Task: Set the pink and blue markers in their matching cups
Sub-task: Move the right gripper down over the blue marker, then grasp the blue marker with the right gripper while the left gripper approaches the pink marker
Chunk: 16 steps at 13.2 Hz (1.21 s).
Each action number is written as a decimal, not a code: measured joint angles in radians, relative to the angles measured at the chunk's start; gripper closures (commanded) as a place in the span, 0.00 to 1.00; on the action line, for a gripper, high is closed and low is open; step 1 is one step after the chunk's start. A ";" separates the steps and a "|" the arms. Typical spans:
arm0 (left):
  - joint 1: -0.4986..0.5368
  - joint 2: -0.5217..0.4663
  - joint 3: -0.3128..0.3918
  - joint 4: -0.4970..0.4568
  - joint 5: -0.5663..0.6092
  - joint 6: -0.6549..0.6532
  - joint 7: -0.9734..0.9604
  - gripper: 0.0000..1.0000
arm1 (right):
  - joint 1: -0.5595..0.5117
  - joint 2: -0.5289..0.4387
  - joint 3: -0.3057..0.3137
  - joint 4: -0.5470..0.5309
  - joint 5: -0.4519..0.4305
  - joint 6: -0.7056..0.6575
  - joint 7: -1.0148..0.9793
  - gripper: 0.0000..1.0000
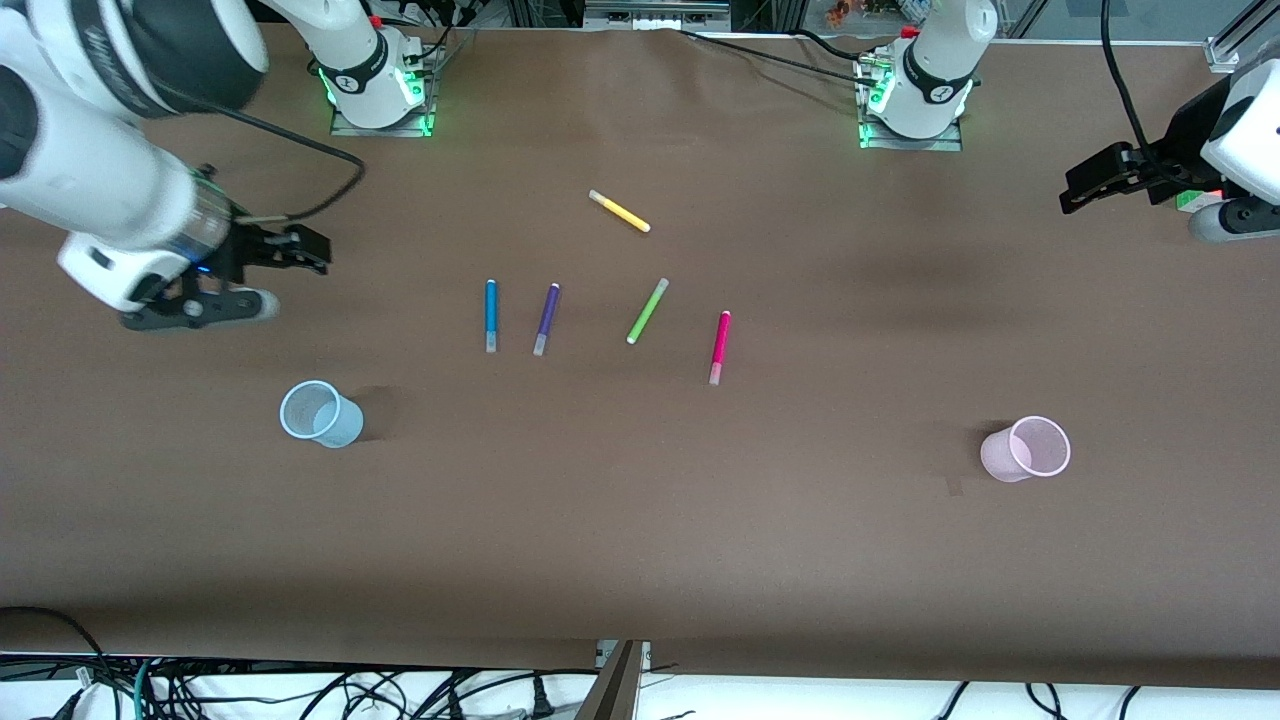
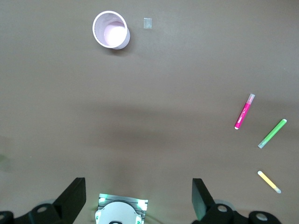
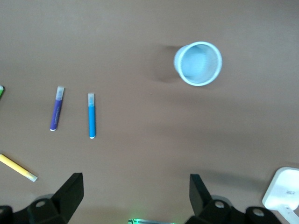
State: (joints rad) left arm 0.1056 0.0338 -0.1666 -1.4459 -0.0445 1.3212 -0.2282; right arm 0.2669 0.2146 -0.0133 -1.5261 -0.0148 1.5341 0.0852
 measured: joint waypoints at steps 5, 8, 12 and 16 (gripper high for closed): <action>0.001 0.010 0.001 0.000 0.000 0.000 0.000 0.00 | 0.067 0.133 0.000 0.001 0.000 0.082 0.000 0.00; 0.001 0.035 0.001 0.000 0.000 0.000 0.000 0.00 | 0.099 0.215 0.000 -0.002 0.000 0.179 0.010 0.00; 0.001 0.040 0.001 0.000 0.000 -0.001 0.000 0.00 | 0.153 0.316 0.001 -0.004 0.000 0.274 0.142 0.00; 0.000 0.049 -0.004 0.000 0.000 0.001 0.001 0.00 | 0.190 0.358 0.001 -0.073 0.009 0.401 0.207 0.00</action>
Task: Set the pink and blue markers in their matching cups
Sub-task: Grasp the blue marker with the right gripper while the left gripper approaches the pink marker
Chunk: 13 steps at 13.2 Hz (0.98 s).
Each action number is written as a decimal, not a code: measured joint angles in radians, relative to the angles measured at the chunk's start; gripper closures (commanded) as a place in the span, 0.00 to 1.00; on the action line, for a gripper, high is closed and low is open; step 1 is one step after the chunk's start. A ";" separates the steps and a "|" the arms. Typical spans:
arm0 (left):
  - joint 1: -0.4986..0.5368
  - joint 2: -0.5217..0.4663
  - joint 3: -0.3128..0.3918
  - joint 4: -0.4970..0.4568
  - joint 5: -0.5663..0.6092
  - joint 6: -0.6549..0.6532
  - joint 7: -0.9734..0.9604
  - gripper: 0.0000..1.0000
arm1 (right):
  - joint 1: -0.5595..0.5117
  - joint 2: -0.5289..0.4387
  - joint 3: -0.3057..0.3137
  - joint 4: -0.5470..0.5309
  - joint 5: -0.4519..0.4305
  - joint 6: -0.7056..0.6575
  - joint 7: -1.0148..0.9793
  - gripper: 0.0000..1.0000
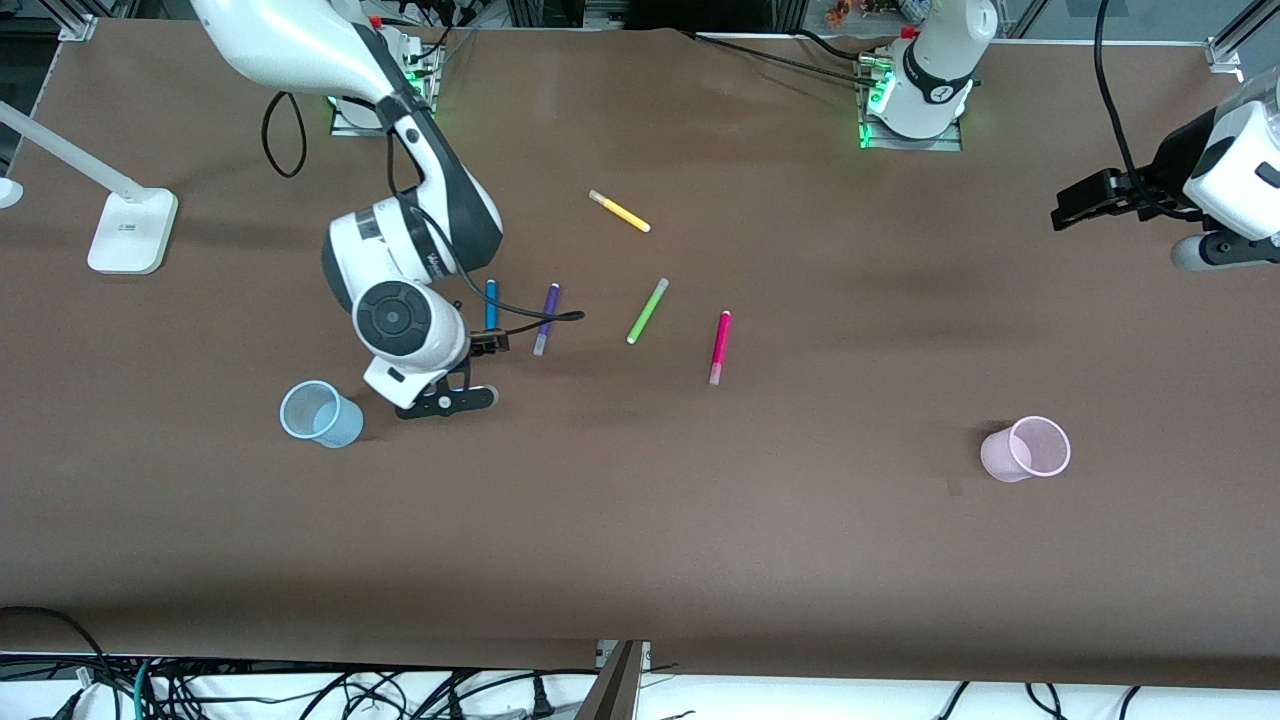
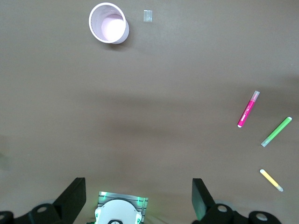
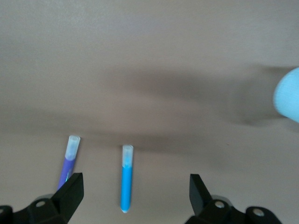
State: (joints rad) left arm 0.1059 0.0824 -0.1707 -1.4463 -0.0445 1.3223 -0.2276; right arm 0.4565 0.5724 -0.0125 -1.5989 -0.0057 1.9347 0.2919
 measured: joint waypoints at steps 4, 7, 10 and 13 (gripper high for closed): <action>0.001 0.050 0.001 0.000 0.000 0.002 0.000 0.00 | 0.037 0.026 0.000 -0.104 0.008 0.149 0.050 0.00; 0.005 0.079 -0.001 0.000 0.000 0.008 0.000 0.00 | 0.044 0.034 0.000 -0.152 0.008 0.190 0.056 0.00; -0.022 0.085 -0.021 0.000 -0.001 0.020 -0.003 0.00 | 0.044 0.033 0.000 -0.179 0.008 0.203 0.056 0.00; -0.085 0.100 -0.027 0.000 -0.009 0.078 -0.093 0.00 | 0.044 0.017 0.000 -0.212 0.008 0.208 0.056 0.00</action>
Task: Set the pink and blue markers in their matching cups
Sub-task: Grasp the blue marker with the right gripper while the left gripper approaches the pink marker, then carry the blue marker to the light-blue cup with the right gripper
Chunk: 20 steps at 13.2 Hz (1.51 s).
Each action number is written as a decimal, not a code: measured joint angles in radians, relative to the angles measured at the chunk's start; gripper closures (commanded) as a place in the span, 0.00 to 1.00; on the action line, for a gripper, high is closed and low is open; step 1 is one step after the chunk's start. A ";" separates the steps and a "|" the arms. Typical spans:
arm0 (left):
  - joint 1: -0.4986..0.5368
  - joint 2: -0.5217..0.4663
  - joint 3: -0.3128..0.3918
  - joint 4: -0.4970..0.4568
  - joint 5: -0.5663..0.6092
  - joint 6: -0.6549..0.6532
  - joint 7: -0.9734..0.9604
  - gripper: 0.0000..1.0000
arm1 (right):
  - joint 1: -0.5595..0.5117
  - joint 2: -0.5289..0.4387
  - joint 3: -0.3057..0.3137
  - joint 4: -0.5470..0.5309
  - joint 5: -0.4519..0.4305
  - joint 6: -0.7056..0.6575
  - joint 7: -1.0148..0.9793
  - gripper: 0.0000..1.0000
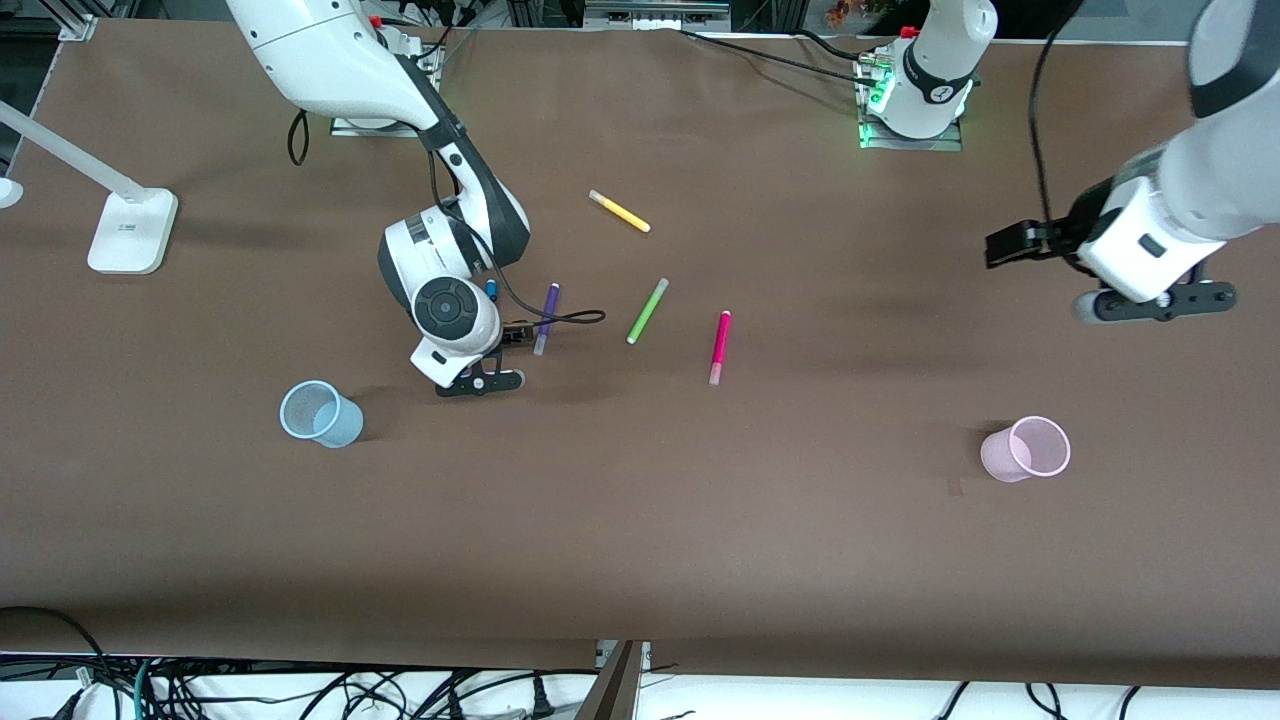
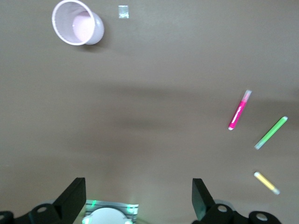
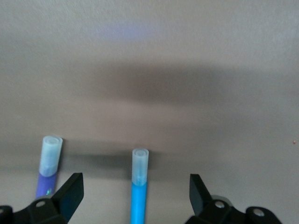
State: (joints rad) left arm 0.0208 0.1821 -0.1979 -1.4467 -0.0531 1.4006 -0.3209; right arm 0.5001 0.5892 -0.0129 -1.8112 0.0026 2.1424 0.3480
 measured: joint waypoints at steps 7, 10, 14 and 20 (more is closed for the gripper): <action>-0.218 0.136 -0.004 -0.002 -0.004 0.184 -0.310 0.00 | 0.000 -0.011 0.000 -0.062 0.000 0.054 -0.001 0.09; -0.281 0.218 -0.005 -0.002 -0.004 0.289 -0.411 0.00 | 0.000 -0.011 0.000 -0.076 0.000 0.089 -0.001 0.38; -0.327 0.304 -0.005 -0.002 -0.004 0.414 -0.463 0.00 | 0.000 -0.009 0.000 -0.083 0.000 0.104 -0.001 0.60; -0.394 0.405 -0.005 0.000 -0.004 0.546 -0.533 0.00 | 0.000 -0.008 0.001 -0.087 0.000 0.114 -0.001 0.86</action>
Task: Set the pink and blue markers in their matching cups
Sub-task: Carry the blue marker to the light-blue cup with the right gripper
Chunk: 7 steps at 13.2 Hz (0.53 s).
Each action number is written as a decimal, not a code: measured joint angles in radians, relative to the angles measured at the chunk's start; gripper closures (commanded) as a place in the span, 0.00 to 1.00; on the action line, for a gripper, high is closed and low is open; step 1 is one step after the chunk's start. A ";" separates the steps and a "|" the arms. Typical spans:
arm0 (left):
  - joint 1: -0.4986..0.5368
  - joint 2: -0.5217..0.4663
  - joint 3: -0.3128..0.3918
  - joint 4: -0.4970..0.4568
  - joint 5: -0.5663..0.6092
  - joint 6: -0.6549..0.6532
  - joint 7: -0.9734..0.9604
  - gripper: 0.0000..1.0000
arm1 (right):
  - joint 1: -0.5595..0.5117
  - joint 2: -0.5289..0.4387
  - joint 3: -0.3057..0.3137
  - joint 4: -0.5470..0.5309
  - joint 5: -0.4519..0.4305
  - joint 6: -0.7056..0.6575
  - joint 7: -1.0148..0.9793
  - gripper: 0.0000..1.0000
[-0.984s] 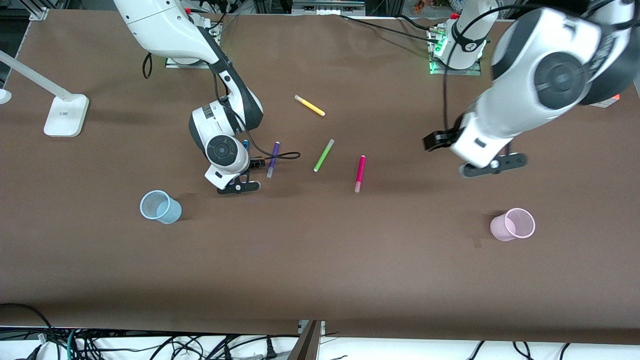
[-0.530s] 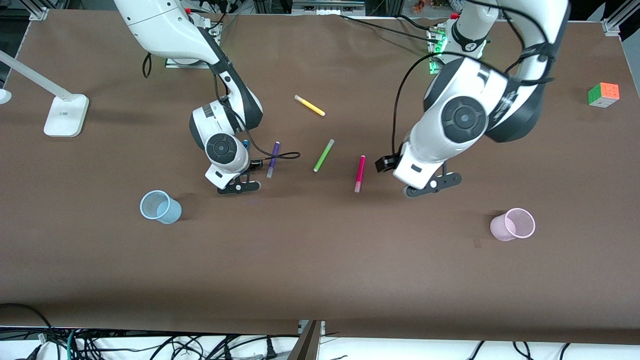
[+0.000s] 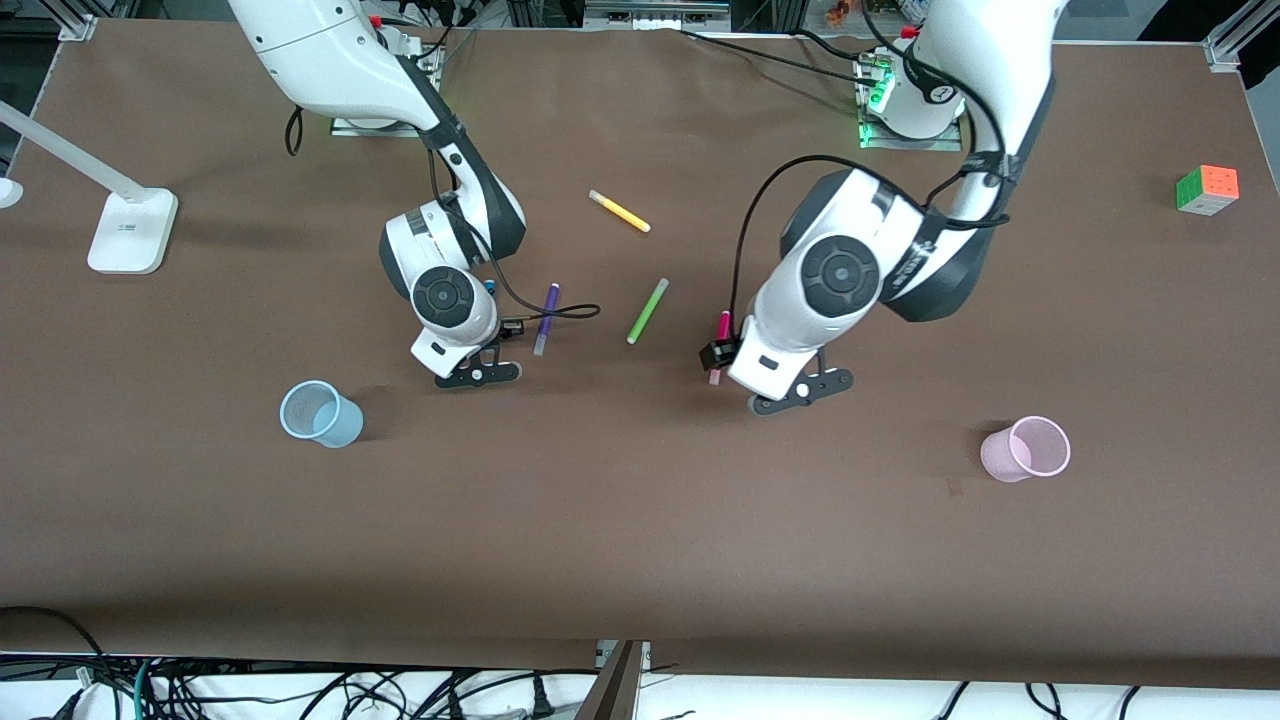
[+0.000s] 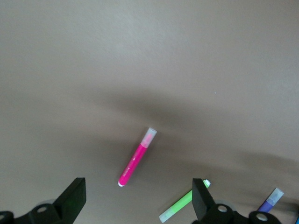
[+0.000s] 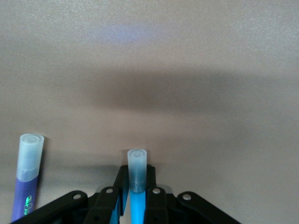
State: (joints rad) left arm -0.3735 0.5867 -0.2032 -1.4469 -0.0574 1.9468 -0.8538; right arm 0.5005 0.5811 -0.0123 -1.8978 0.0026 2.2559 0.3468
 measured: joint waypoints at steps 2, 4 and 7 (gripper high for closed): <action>-0.022 0.025 0.000 0.012 0.000 0.008 -0.005 0.00 | 0.000 -0.003 0.000 0.003 0.000 0.005 0.000 0.87; -0.047 0.055 0.000 0.027 0.000 0.034 -0.013 0.00 | 0.000 -0.008 0.000 0.010 0.000 0.009 0.000 0.87; -0.059 0.099 0.001 0.030 0.003 0.084 0.028 0.00 | 0.000 -0.038 -0.003 0.037 0.000 0.010 -0.026 0.86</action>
State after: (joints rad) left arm -0.4326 0.6858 -0.2019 -1.4174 -0.0544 2.0306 -0.8254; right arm 0.5001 0.5426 -0.0152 -1.8605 0.0026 2.2659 0.3207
